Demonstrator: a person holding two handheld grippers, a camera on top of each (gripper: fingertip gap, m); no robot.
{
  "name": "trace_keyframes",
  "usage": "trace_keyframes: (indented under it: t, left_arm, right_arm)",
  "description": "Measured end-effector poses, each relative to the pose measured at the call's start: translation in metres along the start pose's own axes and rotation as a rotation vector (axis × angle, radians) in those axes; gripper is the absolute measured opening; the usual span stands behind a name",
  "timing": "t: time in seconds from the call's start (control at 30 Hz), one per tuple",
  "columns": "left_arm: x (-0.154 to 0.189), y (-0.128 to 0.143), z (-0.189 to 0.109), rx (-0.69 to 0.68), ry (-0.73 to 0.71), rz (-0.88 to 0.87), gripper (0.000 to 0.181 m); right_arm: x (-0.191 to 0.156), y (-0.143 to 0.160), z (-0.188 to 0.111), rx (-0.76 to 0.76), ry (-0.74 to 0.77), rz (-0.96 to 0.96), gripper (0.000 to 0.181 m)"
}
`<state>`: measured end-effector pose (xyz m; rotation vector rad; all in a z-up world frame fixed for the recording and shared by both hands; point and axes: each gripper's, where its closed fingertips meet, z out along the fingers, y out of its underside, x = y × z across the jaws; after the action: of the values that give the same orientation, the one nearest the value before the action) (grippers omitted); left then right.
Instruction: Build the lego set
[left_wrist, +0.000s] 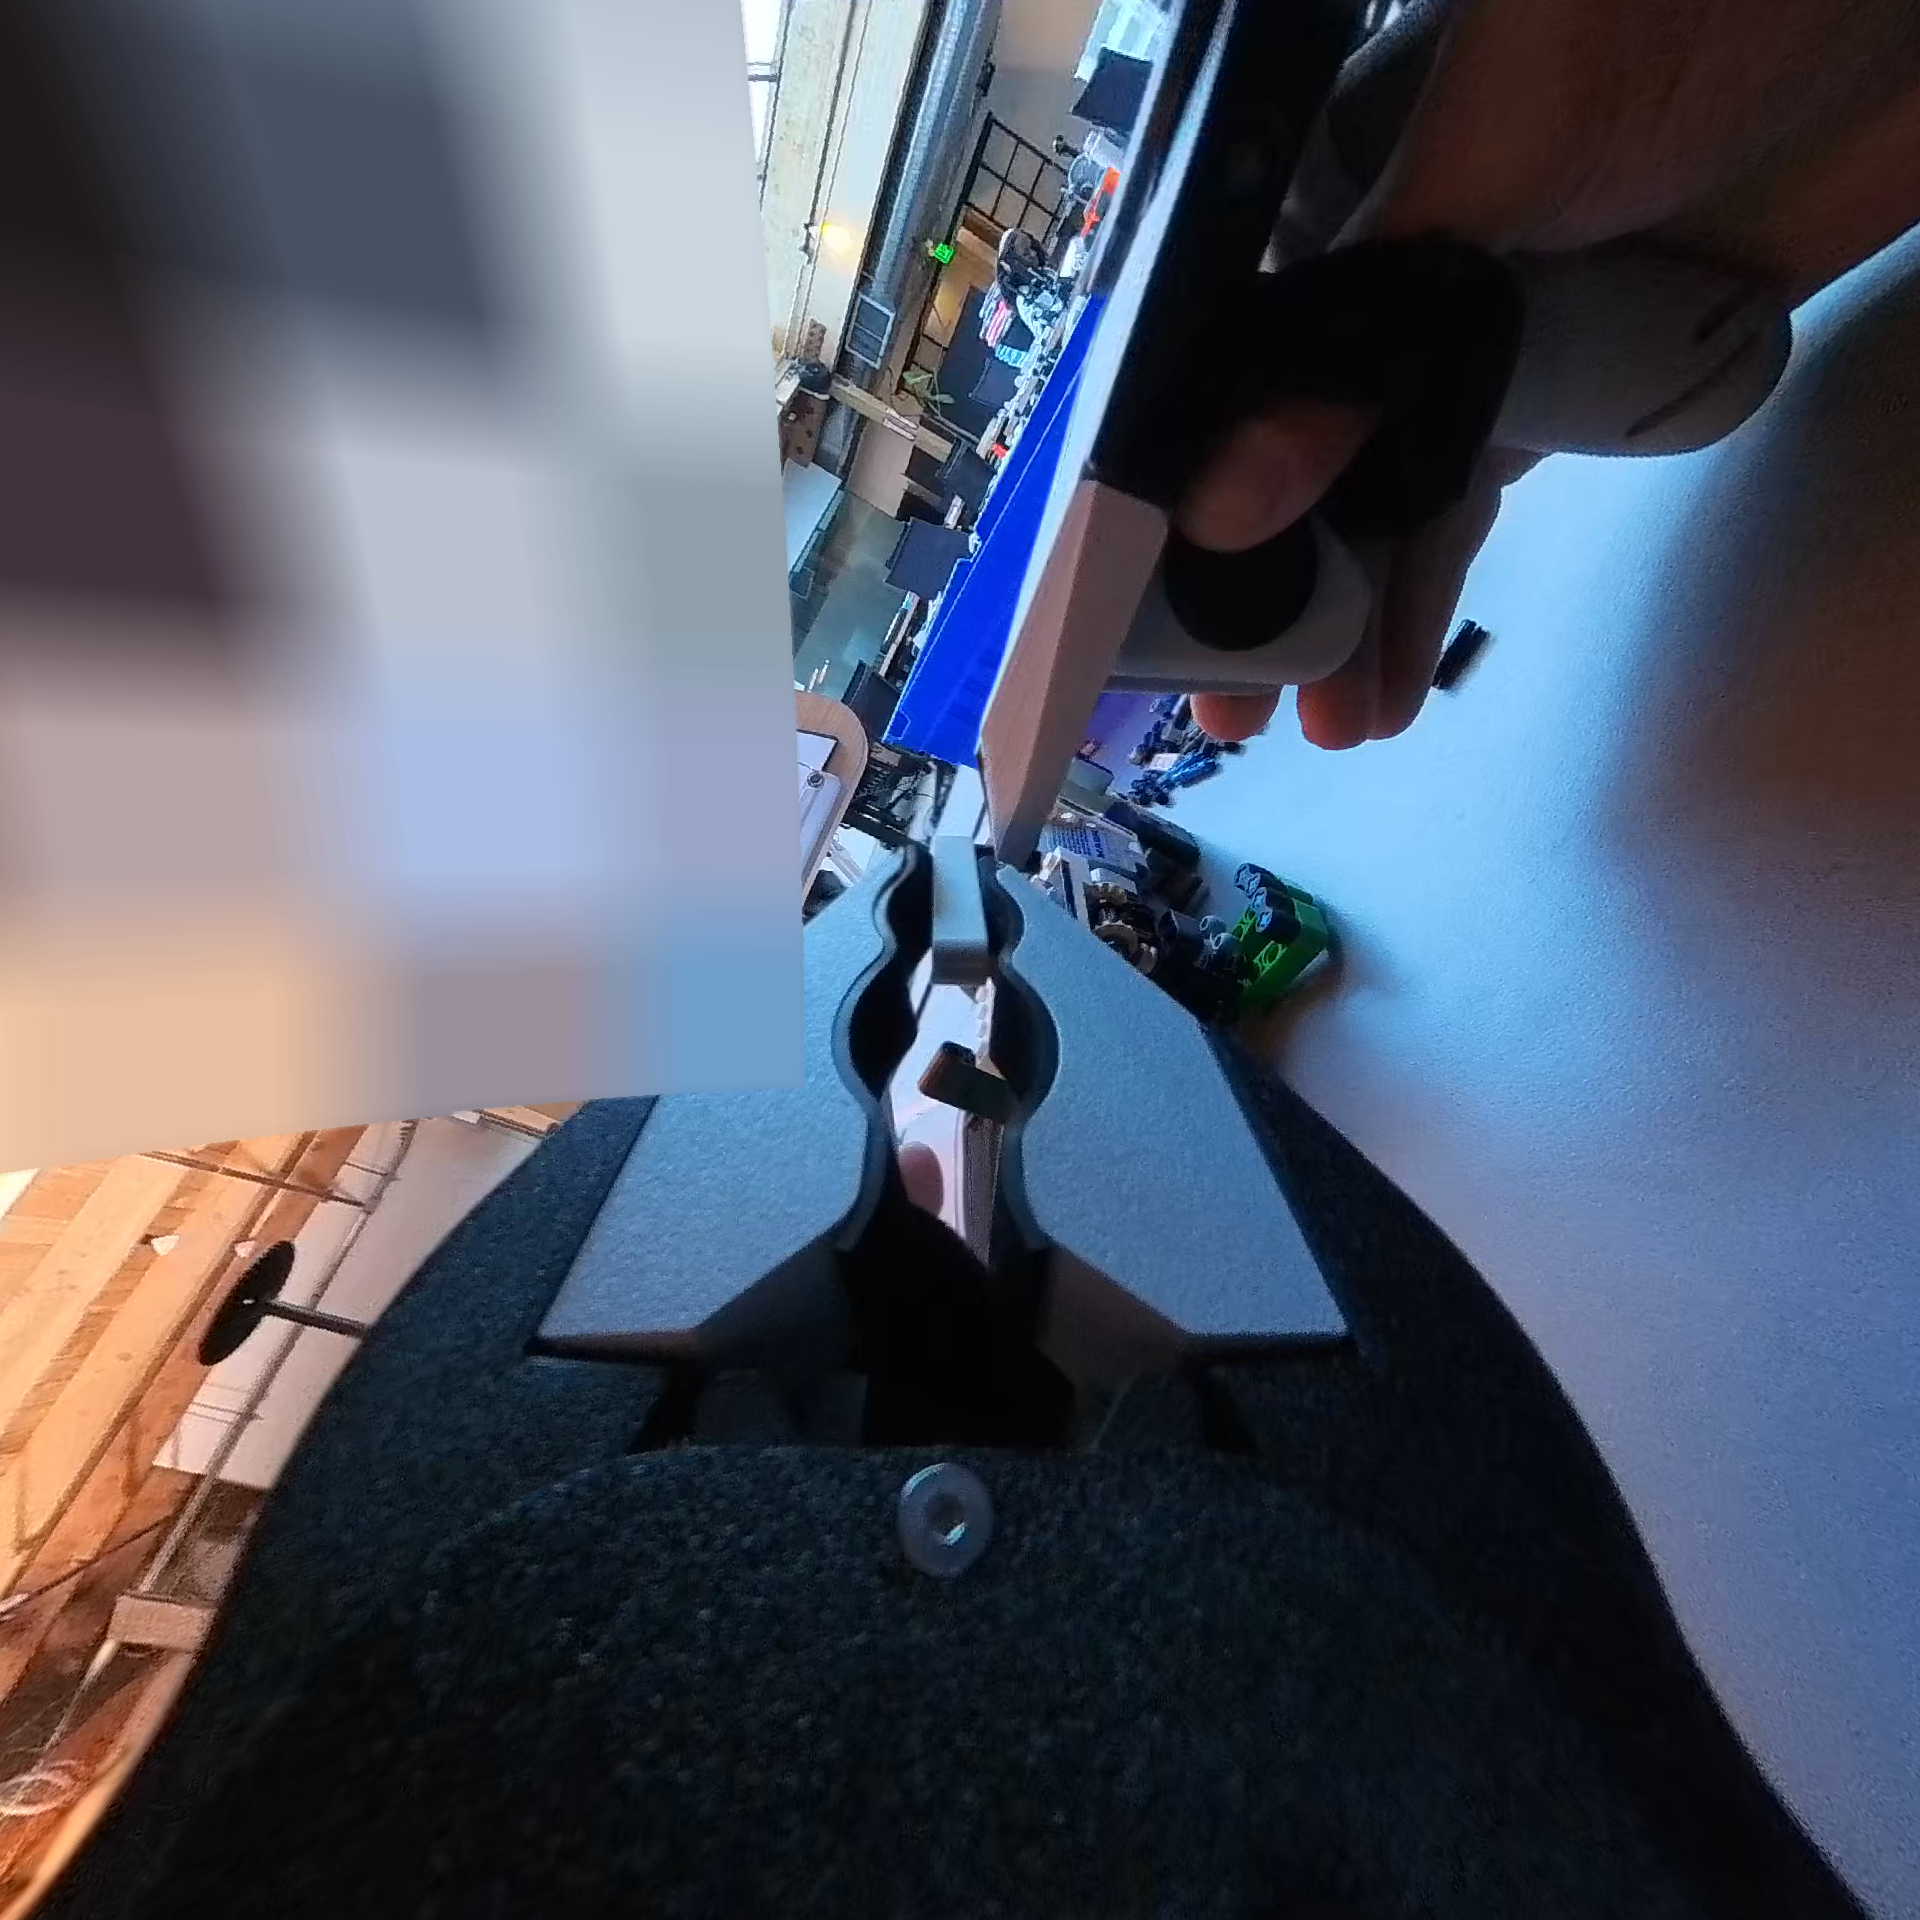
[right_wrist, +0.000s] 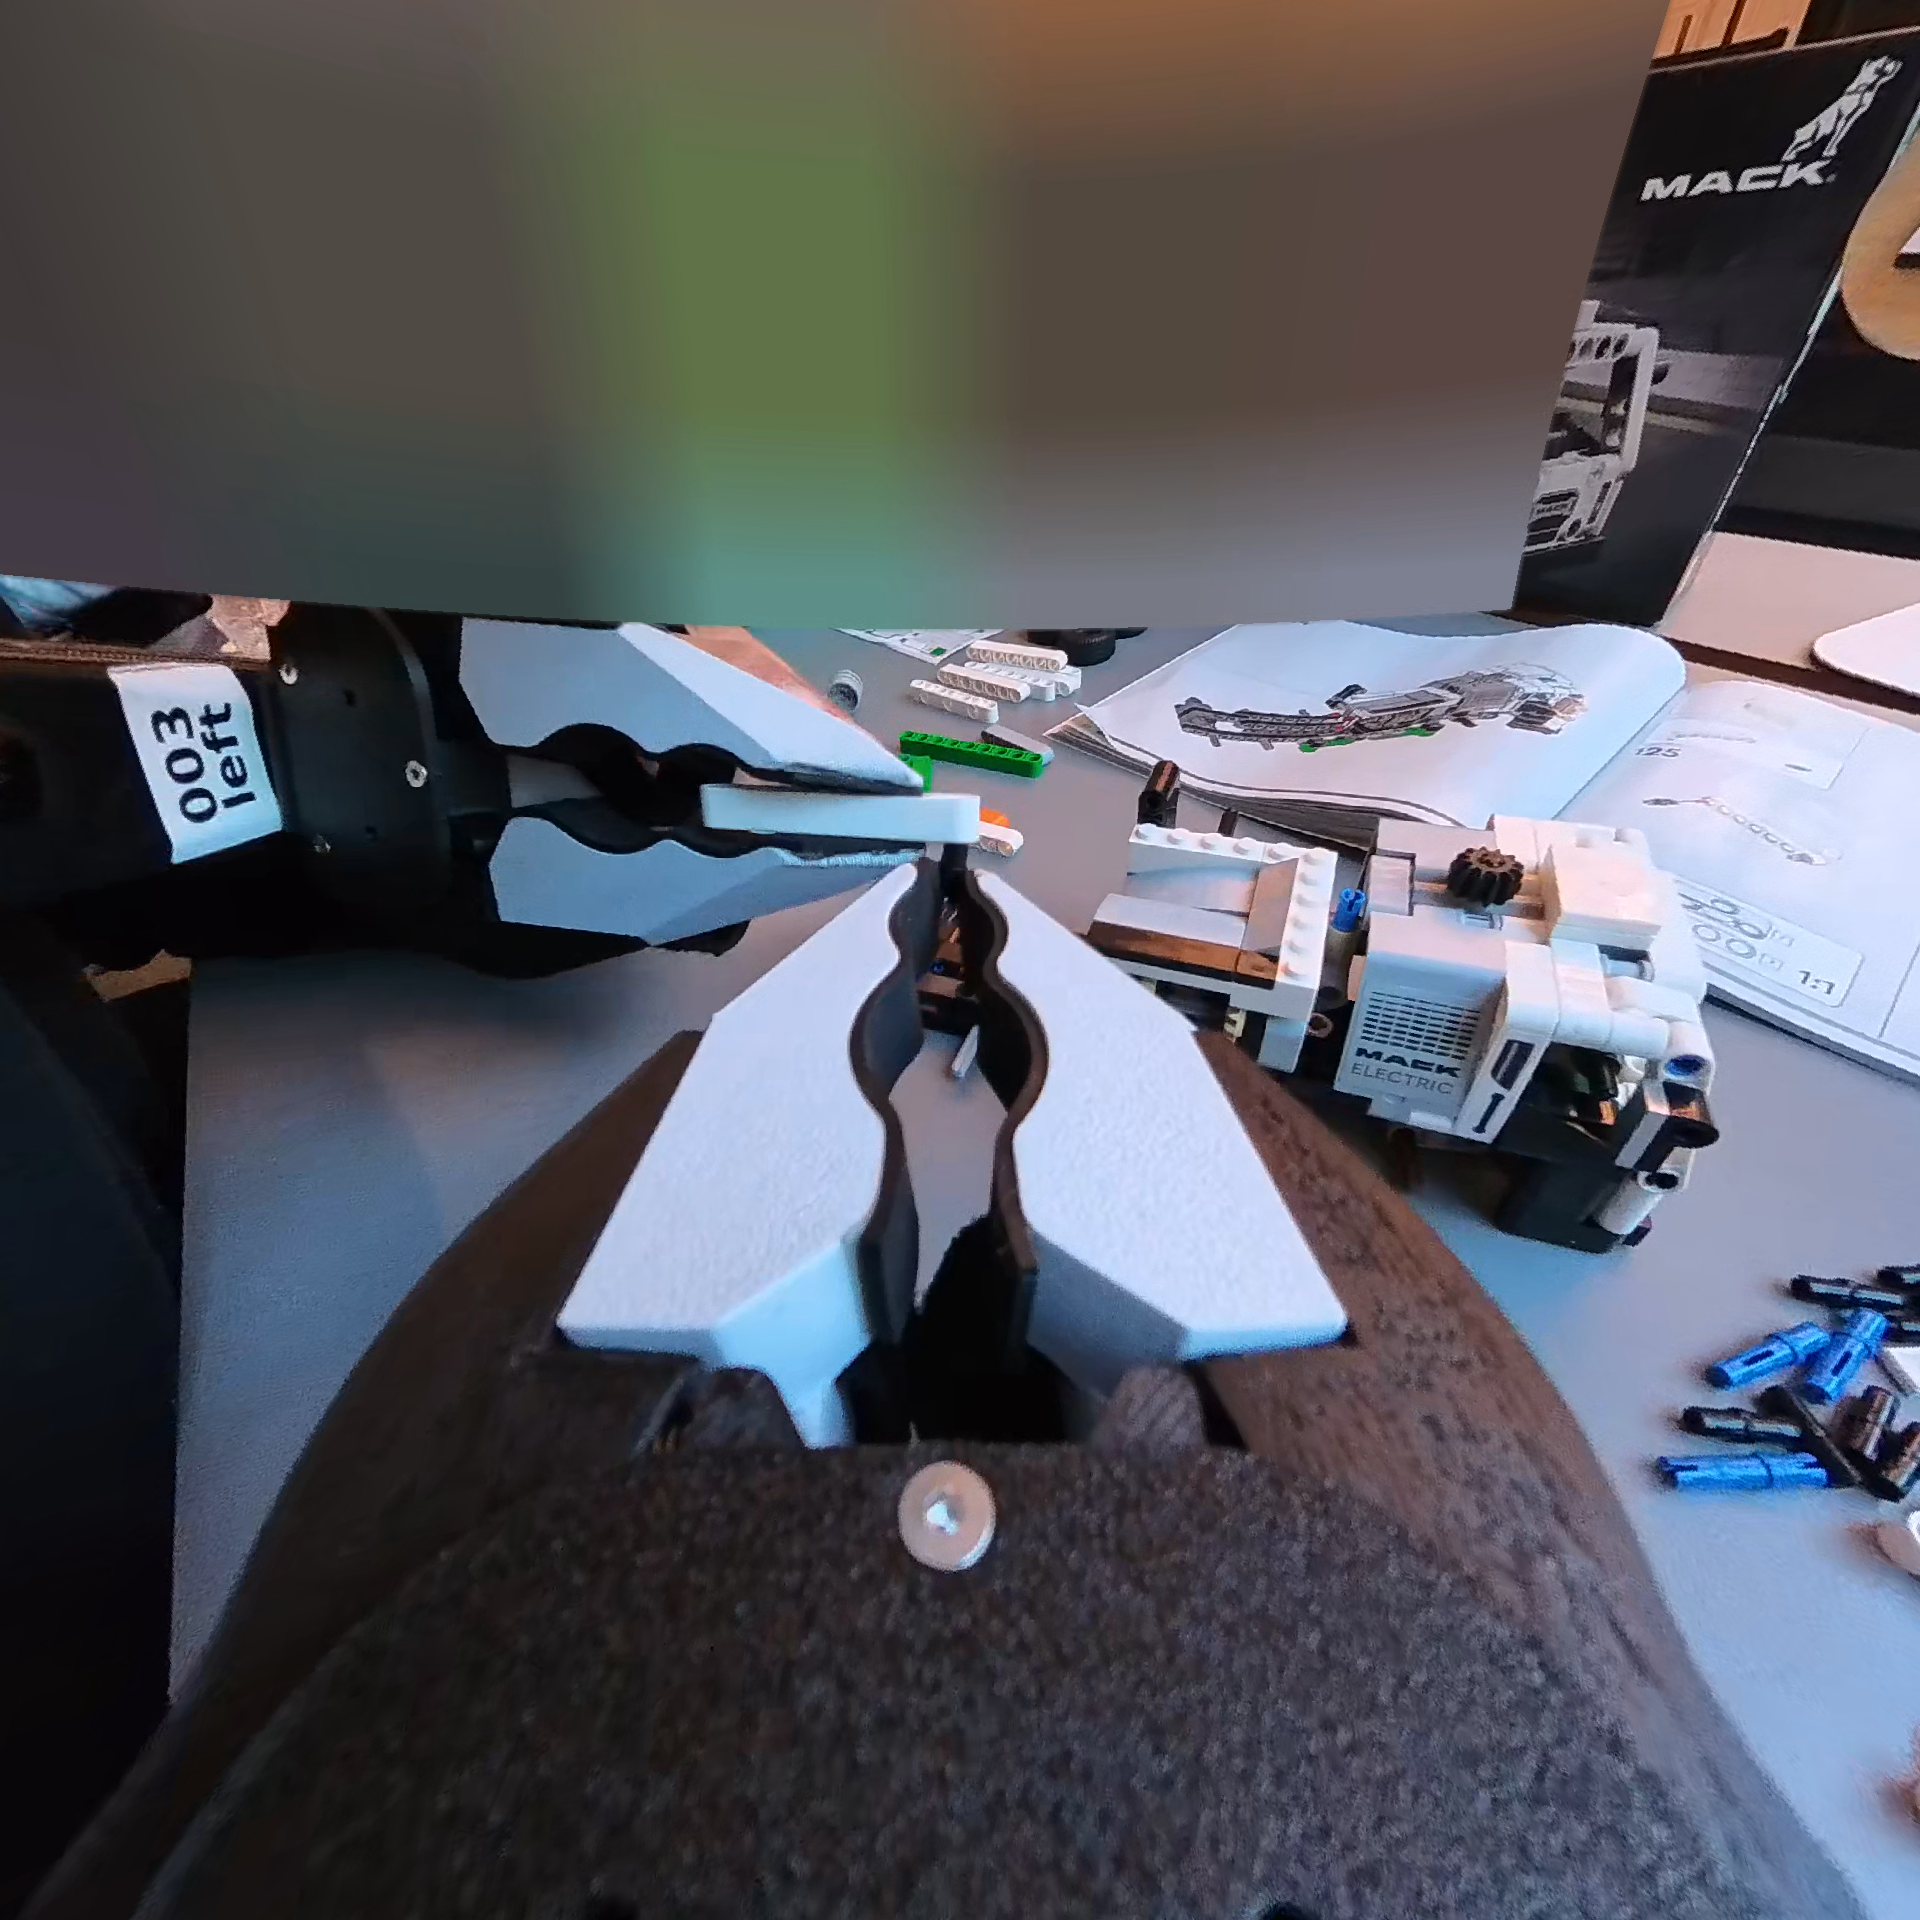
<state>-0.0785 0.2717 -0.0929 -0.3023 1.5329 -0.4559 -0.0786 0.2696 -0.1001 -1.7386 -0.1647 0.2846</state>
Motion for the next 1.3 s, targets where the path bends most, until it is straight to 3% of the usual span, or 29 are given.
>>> trace_keyframes:
  t: [0.03, 0.47, 0.67, 0.8, 0.97, 1.03, 1.2, 1.3]
  left_arm:
    - [0.0, 0.0, 0.0, 0.001, 0.006, -0.015, 0.006]
    - [0.006, 0.002, 0.0, -0.013, 0.059, -0.039, 0.006]
    - [-0.001, 0.004, 0.001, -0.032, 0.077, -0.221, 0.007]
    - [-0.009, 0.0, -0.001, -0.015, 0.152, -0.441, 0.006]
    - [0.01, -0.025, -0.011, 0.073, 0.45, -0.704, 0.006]
    - [0.013, -0.032, -0.016, 0.103, 0.491, -0.699, 0.006]
    - [0.03, -0.039, -0.022, 0.088, 0.549, -0.567, 0.006]
    - [0.031, -0.044, -0.024, 0.108, 0.568, -0.566, 0.006]
  right_arm:
    - [0.0, 0.0, 0.0, 0.0, 0.0, -0.001, 0.002]
    - [0.002, 0.002, 0.002, -0.009, 0.0, 0.025, 0.002]
    - [0.003, -0.001, 0.004, 0.005, -0.026, 0.074, 0.007]
    - [0.007, 0.014, -0.001, -0.184, -0.038, -0.167, 0.023]
    - [0.0, 0.019, -0.009, -0.375, -0.048, -0.612, 0.025]
    - [-0.015, 0.022, -0.012, -0.411, -0.135, -0.711, 0.025]
    - [-0.039, 0.022, -0.023, -0.48, -0.3, -0.736, 0.022]
    - [-0.04, 0.024, -0.026, -0.54, -0.301, -0.748, 0.017]
